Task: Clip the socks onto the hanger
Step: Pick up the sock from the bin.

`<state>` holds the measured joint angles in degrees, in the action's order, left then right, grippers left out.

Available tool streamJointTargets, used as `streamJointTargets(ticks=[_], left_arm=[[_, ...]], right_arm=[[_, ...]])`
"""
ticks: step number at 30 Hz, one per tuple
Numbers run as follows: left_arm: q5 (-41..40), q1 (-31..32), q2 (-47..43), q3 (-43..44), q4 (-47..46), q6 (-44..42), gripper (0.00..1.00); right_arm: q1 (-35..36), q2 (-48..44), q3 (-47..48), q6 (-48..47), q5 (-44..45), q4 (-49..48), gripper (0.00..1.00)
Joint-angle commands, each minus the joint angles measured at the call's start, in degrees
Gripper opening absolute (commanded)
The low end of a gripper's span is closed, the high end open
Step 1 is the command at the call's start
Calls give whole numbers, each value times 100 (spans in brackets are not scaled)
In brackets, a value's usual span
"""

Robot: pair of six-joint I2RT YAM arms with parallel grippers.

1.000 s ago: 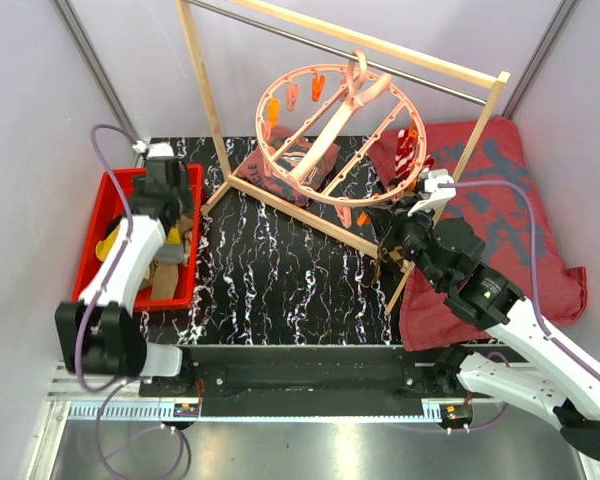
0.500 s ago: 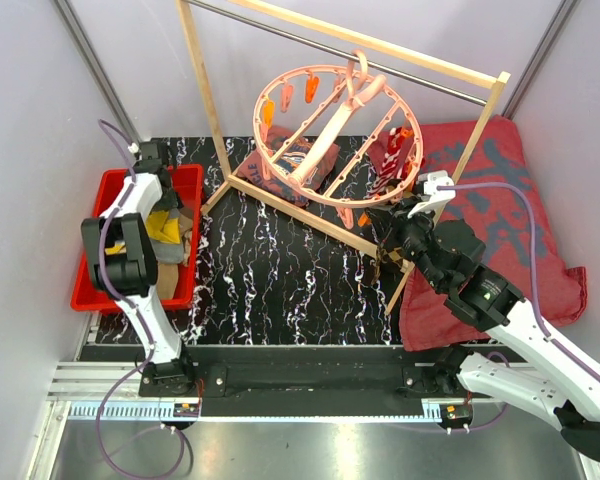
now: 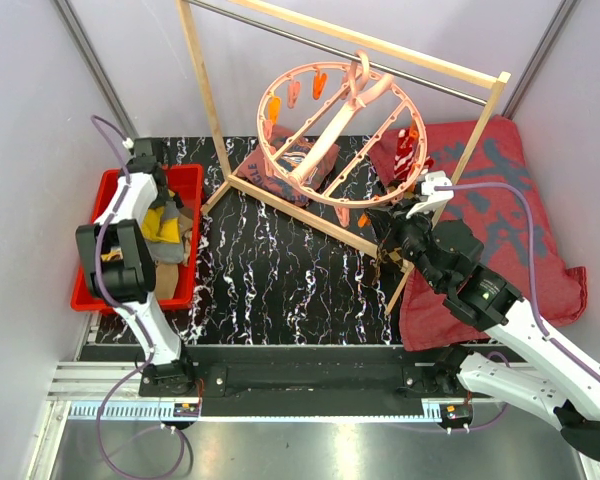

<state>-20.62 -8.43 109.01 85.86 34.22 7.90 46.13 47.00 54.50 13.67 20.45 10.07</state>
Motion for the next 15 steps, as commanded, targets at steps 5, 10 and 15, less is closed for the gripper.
streamJointTargets(ticks=[5,10,15], left_arm=[[242,-36,-1294,-421,-407,44,0],[506,-36,-1978,-1009,-670,168,0],[945,-36,-2998,-1792,-1434,168,0]], right_arm=[[1,-130,-36,-93,109,-215,12],[1,-209,-71,-49,91,-215,13],[10,-227,-97,-58,91,-207,12]])
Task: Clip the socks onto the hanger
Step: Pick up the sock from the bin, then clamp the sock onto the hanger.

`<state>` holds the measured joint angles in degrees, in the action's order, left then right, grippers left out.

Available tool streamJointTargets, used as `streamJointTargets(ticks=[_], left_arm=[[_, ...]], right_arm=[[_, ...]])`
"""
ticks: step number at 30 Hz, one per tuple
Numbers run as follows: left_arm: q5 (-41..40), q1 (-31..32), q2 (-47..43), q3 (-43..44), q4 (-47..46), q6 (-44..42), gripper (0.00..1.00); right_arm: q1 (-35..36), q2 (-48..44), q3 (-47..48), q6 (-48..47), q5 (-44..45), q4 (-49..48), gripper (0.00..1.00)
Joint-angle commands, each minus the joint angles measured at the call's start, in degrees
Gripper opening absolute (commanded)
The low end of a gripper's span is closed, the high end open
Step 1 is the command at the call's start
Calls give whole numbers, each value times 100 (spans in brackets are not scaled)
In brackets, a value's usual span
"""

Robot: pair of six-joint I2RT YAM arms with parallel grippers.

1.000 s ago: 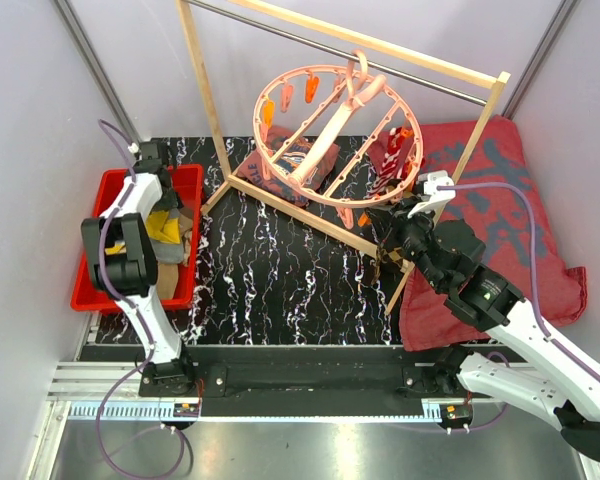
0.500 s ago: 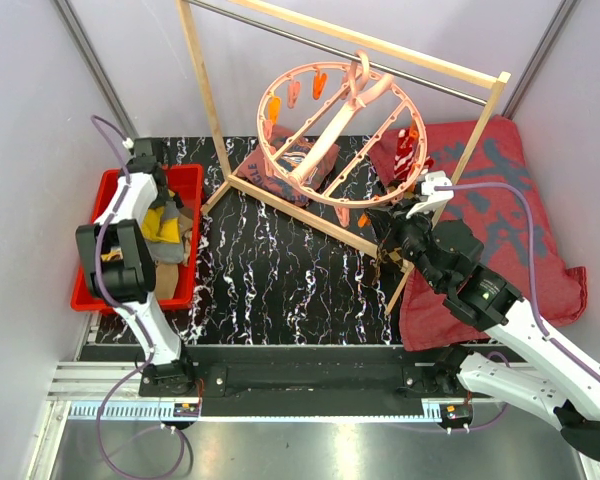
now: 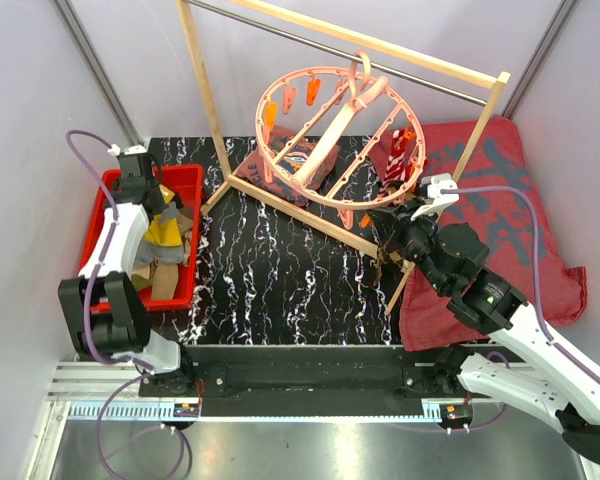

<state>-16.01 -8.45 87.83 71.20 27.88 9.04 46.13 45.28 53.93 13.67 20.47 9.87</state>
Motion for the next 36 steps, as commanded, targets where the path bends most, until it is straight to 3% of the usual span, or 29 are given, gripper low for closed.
streamJointTargets(ticks=[1,10,16,20,27,36], left_arm=[[572,-34,-1239,-369,-941,46,0],[1846,-25,-2981,-888,-1565,-78,0],[3321,71,-3703,-1099,-1751,168,0],[3579,754,-4080,-1310,-1865,213,0],[3798,1898,-4801,-2283,-2908,695,0],[2859,4174,-4364,-3428,-4798,1004,0]], right_arm=[[10,-63,-41,-101,98,-187,12],[1,-19,30,-189,168,-213,12],[1,16,91,-198,221,-205,12],[1,86,161,-137,186,-213,12],[1,183,267,65,124,-205,11],[1,218,416,294,54,-108,11]])
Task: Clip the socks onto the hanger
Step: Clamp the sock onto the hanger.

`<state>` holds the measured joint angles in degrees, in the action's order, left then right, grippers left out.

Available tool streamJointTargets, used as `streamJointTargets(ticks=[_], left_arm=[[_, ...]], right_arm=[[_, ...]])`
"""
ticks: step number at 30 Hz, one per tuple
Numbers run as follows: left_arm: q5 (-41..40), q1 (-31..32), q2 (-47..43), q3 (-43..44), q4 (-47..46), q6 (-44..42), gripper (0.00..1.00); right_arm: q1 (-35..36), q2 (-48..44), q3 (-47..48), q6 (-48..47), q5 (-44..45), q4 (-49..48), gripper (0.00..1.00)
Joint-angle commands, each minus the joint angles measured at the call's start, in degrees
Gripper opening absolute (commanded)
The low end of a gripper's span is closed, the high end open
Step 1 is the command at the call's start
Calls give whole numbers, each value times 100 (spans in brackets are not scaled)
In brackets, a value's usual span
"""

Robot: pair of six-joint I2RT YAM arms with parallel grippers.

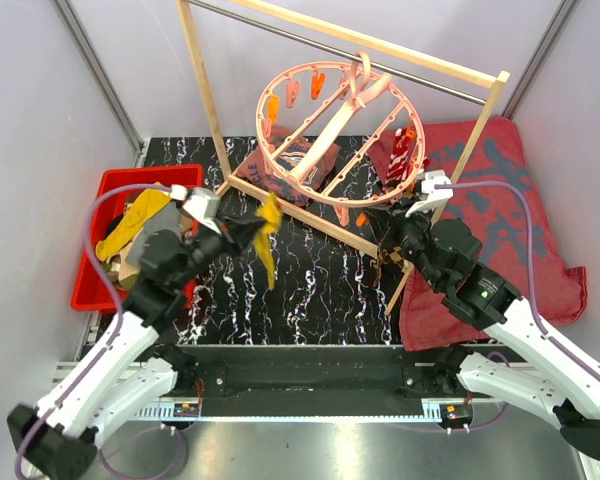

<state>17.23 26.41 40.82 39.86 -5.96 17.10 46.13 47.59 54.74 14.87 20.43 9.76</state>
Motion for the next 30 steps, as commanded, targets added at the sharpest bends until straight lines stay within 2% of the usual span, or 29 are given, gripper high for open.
streamJointTargets(ticks=[1,7,13,20,30], left_arm=[[-667,1064,444,-364,-1539,153,0],[-1353,2094,1401,-356,-2330,13,0],[-1591,2613,2280,22,-2744,-145,0],[-1697,2817,2861,373,-2990,-216,0],[-1846,2887,2941,602,-3052,-278,0]], right_arm=[[1,-22,353,174,58,-80,11],[1,4,450,288,23,0,11],[1,48,485,402,-74,17,11],[1,101,459,473,-153,44,11],[1,224,441,578,-258,26,11]])
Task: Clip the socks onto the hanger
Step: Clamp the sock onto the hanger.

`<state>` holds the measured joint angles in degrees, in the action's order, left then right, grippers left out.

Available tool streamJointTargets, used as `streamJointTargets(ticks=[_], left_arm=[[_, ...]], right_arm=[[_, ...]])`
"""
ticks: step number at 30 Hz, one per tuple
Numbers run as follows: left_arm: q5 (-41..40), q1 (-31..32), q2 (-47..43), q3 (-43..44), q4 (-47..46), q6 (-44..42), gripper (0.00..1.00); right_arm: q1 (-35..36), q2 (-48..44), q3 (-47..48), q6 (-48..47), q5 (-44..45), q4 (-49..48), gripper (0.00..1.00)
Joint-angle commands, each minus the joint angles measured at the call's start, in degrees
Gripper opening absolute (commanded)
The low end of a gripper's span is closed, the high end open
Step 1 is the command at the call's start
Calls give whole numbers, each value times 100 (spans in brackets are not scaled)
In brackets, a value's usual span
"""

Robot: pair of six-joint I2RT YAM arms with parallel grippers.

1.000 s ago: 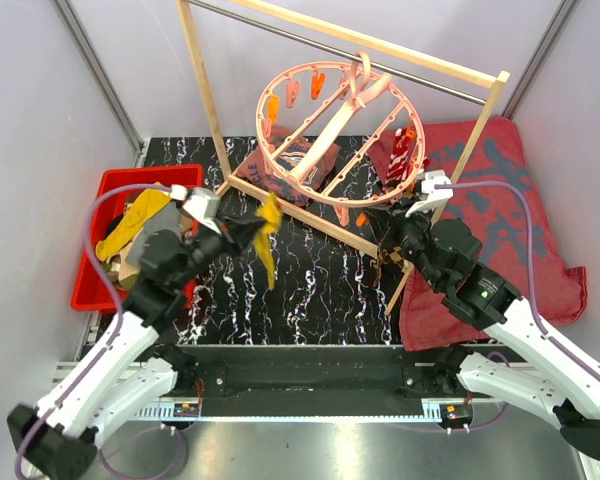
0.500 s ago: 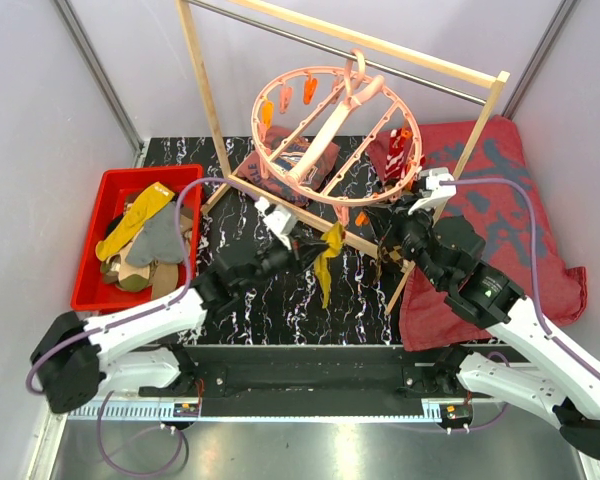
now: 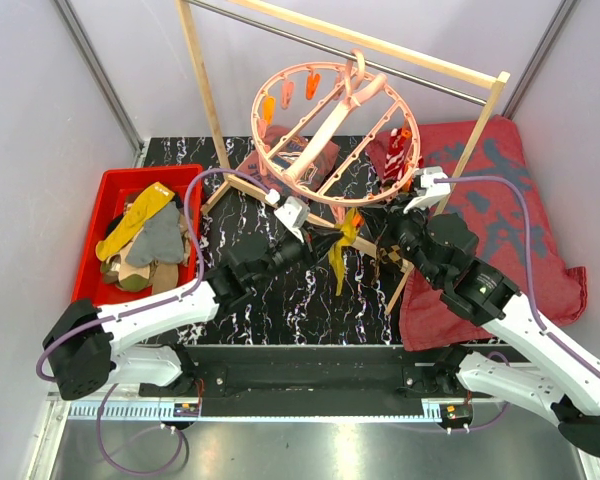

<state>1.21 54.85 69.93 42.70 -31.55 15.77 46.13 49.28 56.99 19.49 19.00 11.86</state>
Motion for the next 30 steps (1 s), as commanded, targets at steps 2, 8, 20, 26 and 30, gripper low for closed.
streamJointTargets(ticks=[2,8,20,26,30], left_arm=[[-244,52,64,362,-492,-153,0],[-235,105,99,432,-536,-127,0],[-271,166,82,468,-677,-39,0],[-244,166,108,441,-686,-21,0],[-209,166,126,389,-738,-65,15]], right_arm=[[1,64,207,152,-169,-175,11],[10,91,163,249,-239,-219,11],[1,73,58,319,-204,-272,35],[1,21,-12,205,42,-280,59],[1,12,-30,73,235,-298,61]])
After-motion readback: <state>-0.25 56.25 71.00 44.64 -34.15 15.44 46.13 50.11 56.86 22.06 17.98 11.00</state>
